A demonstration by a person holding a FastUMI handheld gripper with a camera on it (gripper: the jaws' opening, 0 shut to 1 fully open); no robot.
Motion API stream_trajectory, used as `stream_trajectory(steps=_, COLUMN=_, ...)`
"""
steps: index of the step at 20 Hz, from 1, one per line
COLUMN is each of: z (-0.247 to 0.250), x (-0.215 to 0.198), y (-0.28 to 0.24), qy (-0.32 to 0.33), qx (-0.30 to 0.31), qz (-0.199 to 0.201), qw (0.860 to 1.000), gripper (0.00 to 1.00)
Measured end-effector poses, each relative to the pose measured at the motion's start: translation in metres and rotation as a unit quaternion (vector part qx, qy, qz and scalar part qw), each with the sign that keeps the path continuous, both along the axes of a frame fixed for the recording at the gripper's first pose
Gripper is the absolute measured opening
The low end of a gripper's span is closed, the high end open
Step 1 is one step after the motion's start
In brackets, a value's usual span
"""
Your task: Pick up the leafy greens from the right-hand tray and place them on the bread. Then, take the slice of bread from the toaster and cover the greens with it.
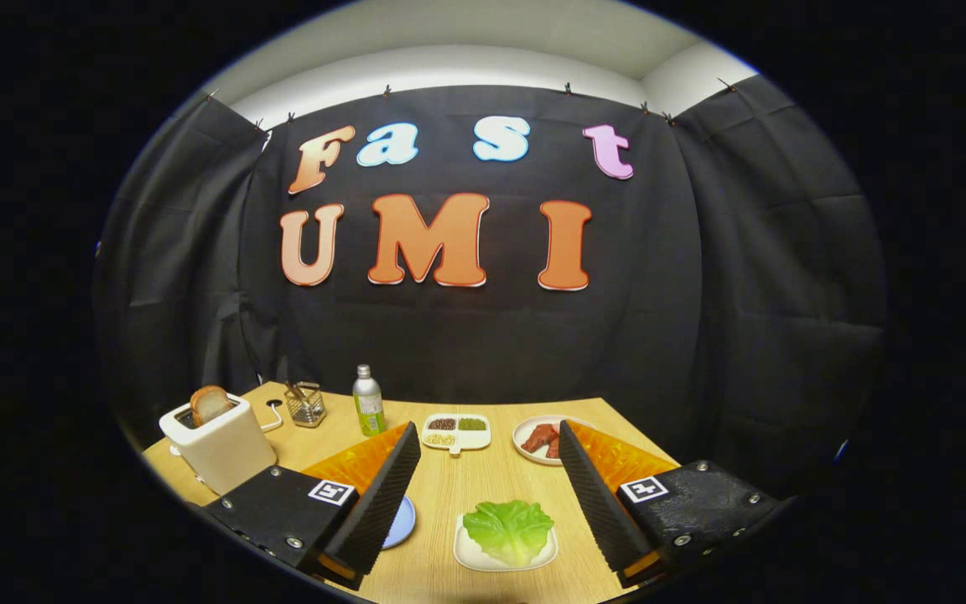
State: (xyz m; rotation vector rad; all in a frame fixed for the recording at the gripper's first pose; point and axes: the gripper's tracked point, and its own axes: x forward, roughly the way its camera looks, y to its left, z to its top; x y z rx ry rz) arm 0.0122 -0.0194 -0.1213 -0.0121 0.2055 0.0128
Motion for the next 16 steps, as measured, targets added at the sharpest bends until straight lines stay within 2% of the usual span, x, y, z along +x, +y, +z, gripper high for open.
stream_trajectory(steps=3, z=-0.044, x=0.006, y=-0.005, qy=0.048, qx=0.008, qz=-0.002, qw=0.999, gripper=0.99)
stream_trajectory(steps=9, z=-0.107, x=0.021, y=-0.020, qy=0.093, qx=-0.013, qz=-0.002, qw=0.996, gripper=0.99)
stream_trajectory(steps=16, z=-0.176, x=0.032, y=-0.032, qy=0.171, qx=-0.044, qz=0.012, qw=0.984, gripper=1.00)
